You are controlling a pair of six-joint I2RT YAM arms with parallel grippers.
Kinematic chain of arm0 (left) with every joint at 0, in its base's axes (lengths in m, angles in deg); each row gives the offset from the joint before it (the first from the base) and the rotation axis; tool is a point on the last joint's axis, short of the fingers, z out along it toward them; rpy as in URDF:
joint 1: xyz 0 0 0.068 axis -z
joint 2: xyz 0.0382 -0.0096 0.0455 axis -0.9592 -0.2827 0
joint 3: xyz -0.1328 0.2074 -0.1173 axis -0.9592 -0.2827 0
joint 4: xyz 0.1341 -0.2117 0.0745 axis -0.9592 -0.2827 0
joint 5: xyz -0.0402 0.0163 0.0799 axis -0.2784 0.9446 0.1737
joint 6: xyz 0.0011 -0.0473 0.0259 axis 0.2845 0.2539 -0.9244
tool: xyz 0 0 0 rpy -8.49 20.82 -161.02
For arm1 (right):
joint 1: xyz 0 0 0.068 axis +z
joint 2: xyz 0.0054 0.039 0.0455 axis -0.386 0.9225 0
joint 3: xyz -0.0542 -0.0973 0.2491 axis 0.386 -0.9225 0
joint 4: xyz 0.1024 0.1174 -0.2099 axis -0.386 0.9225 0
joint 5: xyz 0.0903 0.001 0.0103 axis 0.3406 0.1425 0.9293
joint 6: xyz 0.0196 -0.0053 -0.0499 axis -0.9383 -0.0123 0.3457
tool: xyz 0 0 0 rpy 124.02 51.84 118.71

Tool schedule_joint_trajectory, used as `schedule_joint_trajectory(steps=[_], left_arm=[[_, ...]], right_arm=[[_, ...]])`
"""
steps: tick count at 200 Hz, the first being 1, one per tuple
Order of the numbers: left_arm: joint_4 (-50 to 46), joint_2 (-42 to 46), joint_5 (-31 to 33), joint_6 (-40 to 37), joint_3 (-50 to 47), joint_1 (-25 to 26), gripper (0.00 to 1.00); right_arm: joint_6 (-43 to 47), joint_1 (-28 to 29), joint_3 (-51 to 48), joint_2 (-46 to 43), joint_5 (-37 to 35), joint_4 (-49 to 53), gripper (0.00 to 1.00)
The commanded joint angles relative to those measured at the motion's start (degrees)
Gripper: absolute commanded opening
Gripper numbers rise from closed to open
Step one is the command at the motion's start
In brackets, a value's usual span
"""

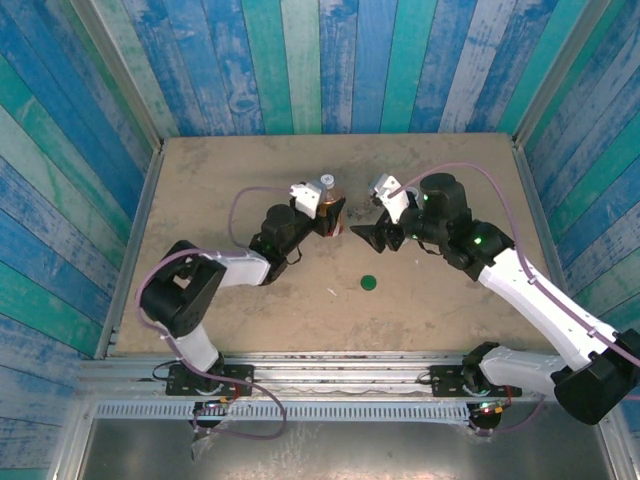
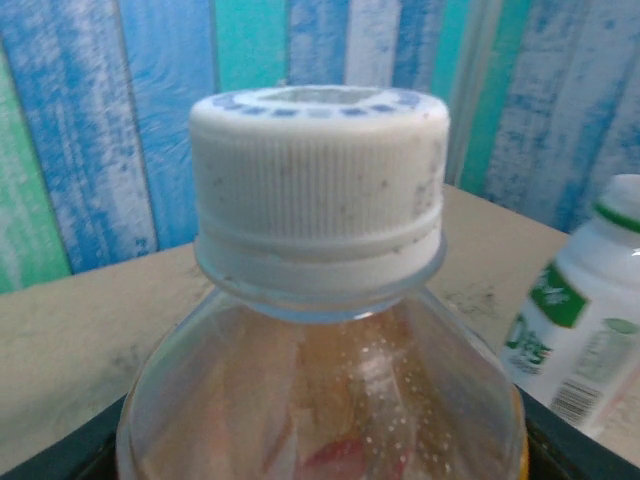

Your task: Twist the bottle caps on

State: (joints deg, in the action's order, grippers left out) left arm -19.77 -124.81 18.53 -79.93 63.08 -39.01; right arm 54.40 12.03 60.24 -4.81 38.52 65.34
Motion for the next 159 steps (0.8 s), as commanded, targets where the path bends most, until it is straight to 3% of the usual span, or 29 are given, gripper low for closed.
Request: schedule_joint_trajectory(steps=[1, 38, 87, 159], left_arm=[[11.06, -3.72, 6.92, 3.25, -2.52, 0.26, 0.64], [8.48, -3.30, 14.32, 0.14, -5.47, 2.33, 0.66], [3.60, 1.23, 29.35, 0.66, -10.33, 1.89, 0.67], [8.32, 0.81, 34.44, 3.10, -16.12, 1.04, 0.69]], right_arm=[[-0.30, -0.02, -1.22, -0.44, 0.59, -1.75, 0.85], [-1.03, -0.07, -2.24, 0.69, 2.15, -1.84, 0.85], [-2.24, -1.68, -1.84, 3.81, 5.04, -2.72, 0.85], [-2.60, -1.77, -0.79, 7.01, 7.64, -3.54, 0.84]])
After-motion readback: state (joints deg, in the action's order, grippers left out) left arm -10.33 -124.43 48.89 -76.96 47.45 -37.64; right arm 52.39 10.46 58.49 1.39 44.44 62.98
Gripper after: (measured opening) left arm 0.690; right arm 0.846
